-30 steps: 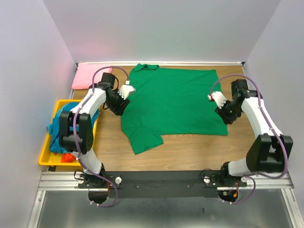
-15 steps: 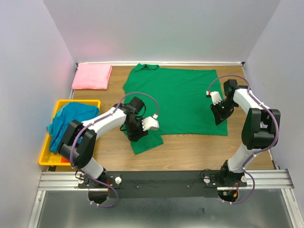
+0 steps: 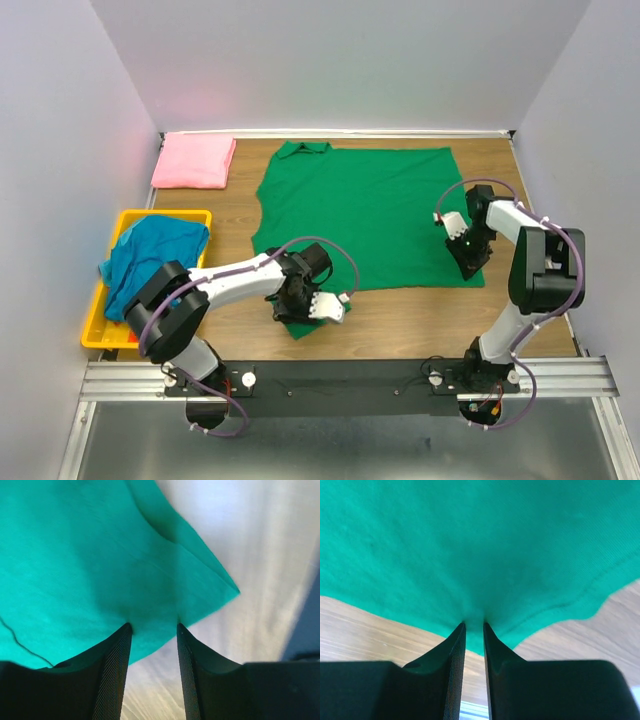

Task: Fold and stack the t-shirts
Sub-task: Flatten the tshirt out

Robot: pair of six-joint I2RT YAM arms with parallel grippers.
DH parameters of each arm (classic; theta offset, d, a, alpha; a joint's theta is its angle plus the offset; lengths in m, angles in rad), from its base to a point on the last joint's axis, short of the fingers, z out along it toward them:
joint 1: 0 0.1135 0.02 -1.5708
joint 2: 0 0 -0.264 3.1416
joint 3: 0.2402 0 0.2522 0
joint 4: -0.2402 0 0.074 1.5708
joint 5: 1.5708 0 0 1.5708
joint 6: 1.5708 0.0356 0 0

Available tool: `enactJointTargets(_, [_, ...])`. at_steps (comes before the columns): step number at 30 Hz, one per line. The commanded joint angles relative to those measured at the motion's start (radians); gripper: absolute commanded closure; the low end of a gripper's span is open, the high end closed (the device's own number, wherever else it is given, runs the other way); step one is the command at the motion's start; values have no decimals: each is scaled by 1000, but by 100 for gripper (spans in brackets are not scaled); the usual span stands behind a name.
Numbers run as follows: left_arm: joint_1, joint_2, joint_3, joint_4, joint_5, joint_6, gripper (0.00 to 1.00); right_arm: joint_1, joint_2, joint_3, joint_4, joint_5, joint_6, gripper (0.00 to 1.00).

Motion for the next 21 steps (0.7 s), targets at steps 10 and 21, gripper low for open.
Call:
enactJointTargets(10, [313,90,314,-110,26,122,51,-9,13,217,-60,-79,10,72])
enactJointTargets(21, [350,193,213,49,-25,89,51,-9,107,144,26,-52,-2,73])
